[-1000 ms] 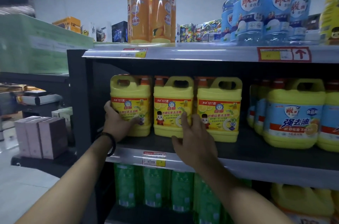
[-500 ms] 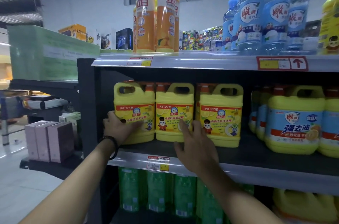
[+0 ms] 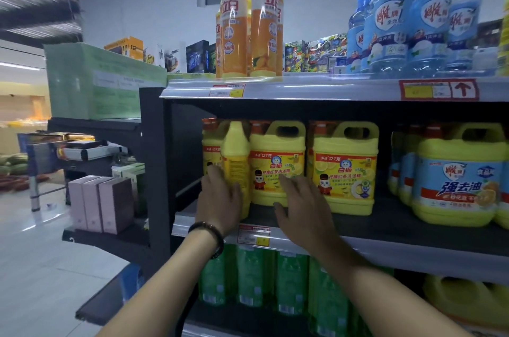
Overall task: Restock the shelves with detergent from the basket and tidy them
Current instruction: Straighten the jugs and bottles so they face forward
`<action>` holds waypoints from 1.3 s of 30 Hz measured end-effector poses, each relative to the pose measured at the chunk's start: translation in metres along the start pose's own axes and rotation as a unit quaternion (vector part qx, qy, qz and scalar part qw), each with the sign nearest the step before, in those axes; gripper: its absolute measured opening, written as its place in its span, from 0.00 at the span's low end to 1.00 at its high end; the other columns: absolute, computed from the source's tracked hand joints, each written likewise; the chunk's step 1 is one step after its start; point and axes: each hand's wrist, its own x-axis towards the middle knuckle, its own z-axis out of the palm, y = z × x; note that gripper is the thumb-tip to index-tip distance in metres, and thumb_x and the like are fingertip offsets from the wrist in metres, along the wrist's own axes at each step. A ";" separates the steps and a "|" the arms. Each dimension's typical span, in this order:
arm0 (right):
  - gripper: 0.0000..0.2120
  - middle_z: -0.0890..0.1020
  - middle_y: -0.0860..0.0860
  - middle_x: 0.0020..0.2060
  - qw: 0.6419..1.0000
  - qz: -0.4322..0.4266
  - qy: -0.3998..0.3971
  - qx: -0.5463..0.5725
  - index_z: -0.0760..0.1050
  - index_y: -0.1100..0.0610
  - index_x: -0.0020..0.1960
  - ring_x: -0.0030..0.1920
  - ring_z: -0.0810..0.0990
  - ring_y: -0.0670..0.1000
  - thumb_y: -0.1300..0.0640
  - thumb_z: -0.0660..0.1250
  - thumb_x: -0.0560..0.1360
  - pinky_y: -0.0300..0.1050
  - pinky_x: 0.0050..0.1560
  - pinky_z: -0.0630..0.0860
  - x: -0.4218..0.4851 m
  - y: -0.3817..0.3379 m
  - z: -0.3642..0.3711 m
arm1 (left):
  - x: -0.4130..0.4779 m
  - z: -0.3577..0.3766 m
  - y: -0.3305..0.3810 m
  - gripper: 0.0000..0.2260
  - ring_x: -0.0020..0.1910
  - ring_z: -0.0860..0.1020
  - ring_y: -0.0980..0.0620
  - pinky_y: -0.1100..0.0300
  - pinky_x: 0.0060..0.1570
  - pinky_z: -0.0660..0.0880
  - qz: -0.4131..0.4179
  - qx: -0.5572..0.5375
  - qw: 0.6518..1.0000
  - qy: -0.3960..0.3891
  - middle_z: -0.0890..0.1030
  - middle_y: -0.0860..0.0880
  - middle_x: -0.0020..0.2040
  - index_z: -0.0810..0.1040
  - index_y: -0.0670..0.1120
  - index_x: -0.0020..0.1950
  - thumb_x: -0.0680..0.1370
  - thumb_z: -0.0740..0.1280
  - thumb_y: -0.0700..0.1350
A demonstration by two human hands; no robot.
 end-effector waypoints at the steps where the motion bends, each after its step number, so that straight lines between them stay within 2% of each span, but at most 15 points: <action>1: 0.32 0.74 0.53 0.72 0.999 0.003 0.012 0.048 0.65 0.52 0.82 0.70 0.75 0.58 0.42 0.65 0.81 0.55 0.65 0.78 0.003 -0.007 0.001 | -0.002 0.002 0.001 0.11 0.42 0.72 0.49 0.55 0.41 0.67 0.018 0.009 1.000 -0.001 0.73 0.43 0.58 0.65 0.45 0.60 0.83 0.66 0.43; 4: 0.33 0.76 0.47 0.70 0.980 0.017 0.026 0.194 0.64 0.45 0.81 0.68 0.76 0.52 0.39 0.68 0.80 0.54 0.62 0.79 0.012 -0.040 0.001 | 0.001 0.003 -0.006 0.08 0.42 0.73 0.56 0.62 0.37 0.66 0.042 0.004 0.999 -0.015 0.73 0.46 0.56 0.69 0.46 0.58 0.82 0.66 0.40; 5: 0.34 0.77 0.46 0.68 0.973 0.026 0.020 0.230 0.64 0.43 0.80 0.66 0.77 0.50 0.36 0.69 0.78 0.54 0.60 0.80 0.015 -0.050 0.003 | 0.004 0.001 -0.010 0.05 0.44 0.75 0.54 0.63 0.38 0.68 0.036 -0.011 0.999 -0.015 0.75 0.47 0.54 0.71 0.47 0.55 0.82 0.66 0.41; 8: 0.39 0.79 0.45 0.65 0.955 0.083 0.021 0.285 0.65 0.43 0.76 0.63 0.80 0.51 0.29 0.71 0.71 0.57 0.57 0.82 0.024 -0.069 0.011 | 0.019 -0.006 -0.025 0.04 0.51 0.80 0.49 0.51 0.50 0.79 -0.015 -0.082 0.996 -0.032 0.80 0.50 0.52 0.76 0.51 0.51 0.78 0.69 0.48; 10: 0.38 0.80 0.48 0.63 0.955 0.106 0.036 0.273 0.67 0.45 0.74 0.61 0.81 0.53 0.29 0.72 0.70 0.56 0.55 0.82 0.029 -0.074 0.015 | 0.031 -0.007 -0.038 0.16 0.56 0.81 0.48 0.43 0.57 0.81 -0.054 -0.120 0.989 -0.067 0.81 0.49 0.57 0.75 0.53 0.56 0.72 0.69 0.59; 13: 0.33 0.82 0.49 0.58 0.959 0.120 0.026 0.255 0.70 0.47 0.69 0.58 0.82 0.55 0.32 0.73 0.71 0.53 0.54 0.82 0.038 -0.079 0.021 | 0.041 -0.004 -0.052 0.30 0.64 0.79 0.49 0.44 0.64 0.79 -0.077 -0.141 0.982 -0.098 0.77 0.48 0.66 0.71 0.54 0.67 0.70 0.70 0.65; 16: 0.36 0.80 0.52 0.62 0.968 0.098 -0.006 0.230 0.67 0.50 0.75 0.63 0.80 0.57 0.35 0.73 0.74 0.55 0.60 0.81 0.052 -0.080 0.027 | 0.044 0.000 -0.065 0.28 0.65 0.78 0.49 0.46 0.64 0.78 -0.057 -0.127 0.987 -0.083 0.76 0.48 0.66 0.66 0.57 0.70 0.74 0.70 0.63; 18: 0.44 0.72 0.55 0.70 0.978 0.074 -0.031 0.191 0.56 0.55 0.84 0.70 0.74 0.57 0.38 0.72 0.77 0.56 0.67 0.77 0.060 -0.083 0.028 | 0.049 0.005 -0.080 0.26 0.65 0.78 0.47 0.42 0.65 0.77 -0.064 -0.134 0.985 -0.089 0.76 0.48 0.66 0.63 0.59 0.69 0.75 0.68 0.63; 20: 0.48 0.65 0.55 0.72 0.987 0.054 -0.029 0.150 0.47 0.58 0.86 0.70 0.70 0.57 0.40 0.70 0.79 0.53 0.67 0.74 0.063 -0.089 0.031 | 0.050 0.006 -0.080 0.25 0.65 0.77 0.46 0.40 0.66 0.77 -0.071 -0.138 0.985 -0.080 0.75 0.46 0.67 0.61 0.60 0.67 0.76 0.68 0.62; 22: 0.45 0.65 0.56 0.71 0.992 0.041 -0.025 0.120 0.46 0.60 0.86 0.68 0.72 0.57 0.44 0.68 0.82 0.52 0.64 0.76 0.064 -0.093 0.038 | 0.047 0.001 -0.068 0.25 0.66 0.74 0.46 0.43 0.67 0.75 -0.071 -0.127 0.988 -0.053 0.71 0.45 0.68 0.59 0.57 0.66 0.77 0.71 0.55; 24: 0.41 0.67 0.57 0.71 0.993 0.044 -0.021 0.110 0.49 0.60 0.86 0.67 0.75 0.58 0.48 0.67 0.83 0.52 0.62 0.77 0.062 -0.093 0.048 | 0.048 0.002 -0.064 0.27 0.66 0.70 0.48 0.50 0.67 0.72 -0.072 -0.116 0.990 -0.041 0.67 0.46 0.67 0.58 0.54 0.67 0.79 0.74 0.46; 27: 0.36 0.70 0.56 0.72 0.989 0.059 -0.007 0.133 0.56 0.59 0.85 0.69 0.74 0.58 0.50 0.67 0.83 0.52 0.64 0.76 0.060 -0.090 0.055 | 0.054 0.009 -0.070 0.28 0.65 0.71 0.45 0.49 0.68 0.72 -0.066 -0.071 0.994 -0.046 0.65 0.45 0.70 0.59 0.52 0.73 0.80 0.72 0.43; 31: 0.33 0.72 0.55 0.72 0.989 0.064 0.018 0.132 0.61 0.59 0.83 0.70 0.74 0.57 0.51 0.67 0.83 0.51 0.66 0.76 0.058 -0.089 0.063 | 0.049 0.021 -0.069 0.29 0.62 0.76 0.37 0.40 0.60 0.78 -0.058 0.015 0.998 -0.010 0.65 0.44 0.72 0.59 0.59 0.75 0.80 0.70 0.46; 35: 0.30 0.73 0.56 0.67 0.988 0.066 -0.006 0.143 0.65 0.58 0.81 0.67 0.74 0.58 0.49 0.65 0.82 0.53 0.64 0.76 0.058 -0.090 0.059 | 0.045 0.027 -0.064 0.27 0.59 0.75 0.37 0.40 0.52 0.80 -0.070 0.057 0.996 0.023 0.64 0.45 0.70 0.60 0.63 0.73 0.80 0.70 0.51; 39: 0.18 0.76 0.52 0.61 0.986 0.022 0.020 0.161 0.79 0.54 0.68 0.60 0.78 0.55 0.49 0.67 0.80 0.51 0.57 0.79 0.049 -0.075 0.031 | 0.045 0.026 -0.060 0.28 0.59 0.76 0.35 0.41 0.53 0.80 -0.064 0.051 0.996 0.018 0.63 0.44 0.70 0.61 0.63 0.73 0.79 0.72 0.50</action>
